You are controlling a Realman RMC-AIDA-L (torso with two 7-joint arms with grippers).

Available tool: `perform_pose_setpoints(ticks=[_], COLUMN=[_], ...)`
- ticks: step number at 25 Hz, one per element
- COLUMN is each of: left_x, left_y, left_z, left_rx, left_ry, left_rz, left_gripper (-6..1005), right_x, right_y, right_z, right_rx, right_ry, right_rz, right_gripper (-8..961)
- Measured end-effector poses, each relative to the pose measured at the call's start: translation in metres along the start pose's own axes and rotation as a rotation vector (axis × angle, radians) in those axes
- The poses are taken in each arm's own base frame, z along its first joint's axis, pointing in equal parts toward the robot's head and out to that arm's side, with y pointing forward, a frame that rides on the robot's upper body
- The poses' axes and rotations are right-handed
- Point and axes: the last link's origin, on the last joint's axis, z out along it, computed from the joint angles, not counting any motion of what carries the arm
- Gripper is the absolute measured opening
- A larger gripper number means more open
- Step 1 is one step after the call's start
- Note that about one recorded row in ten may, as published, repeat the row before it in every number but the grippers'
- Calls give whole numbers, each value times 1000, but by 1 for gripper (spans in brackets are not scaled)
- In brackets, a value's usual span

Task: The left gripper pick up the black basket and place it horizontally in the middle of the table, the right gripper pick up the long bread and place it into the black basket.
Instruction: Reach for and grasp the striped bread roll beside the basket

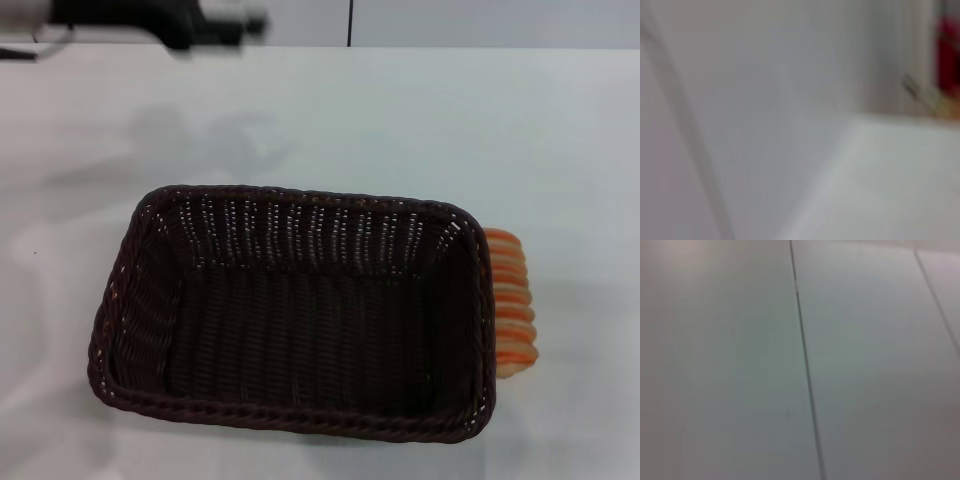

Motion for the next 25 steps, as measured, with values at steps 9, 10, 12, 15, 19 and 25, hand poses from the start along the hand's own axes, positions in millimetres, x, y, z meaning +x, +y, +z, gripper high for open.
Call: perform_pose_setpoints(ticks=[9,10,12,15,19,25], left_x=[-50,-56,-64,-76,-91,-121], left_y=[-33,-34,-35,-36,-33,-29], left_z=[-77,-85,-94,-109,-127,-141], left_rx=[430,469,524,602,690,797], left_ry=[392,414,437,464,510,568], left_rz=[-244,-258,-272,-300,-313,-356], left_gripper=[583,583,581,580,577,576], right_x=[10,11,13,20,31,43], right_y=[35,38,43,49,55,65], right_z=[-28,-30,-37,-46,-54,-62], right_rx=[-93,-100,-117,-145,-181,-228], right_ry=[189,203,243,319,408,517], right_rz=[168,178,197,232,274,291], right_gripper=[586,585,584,583,582,579])
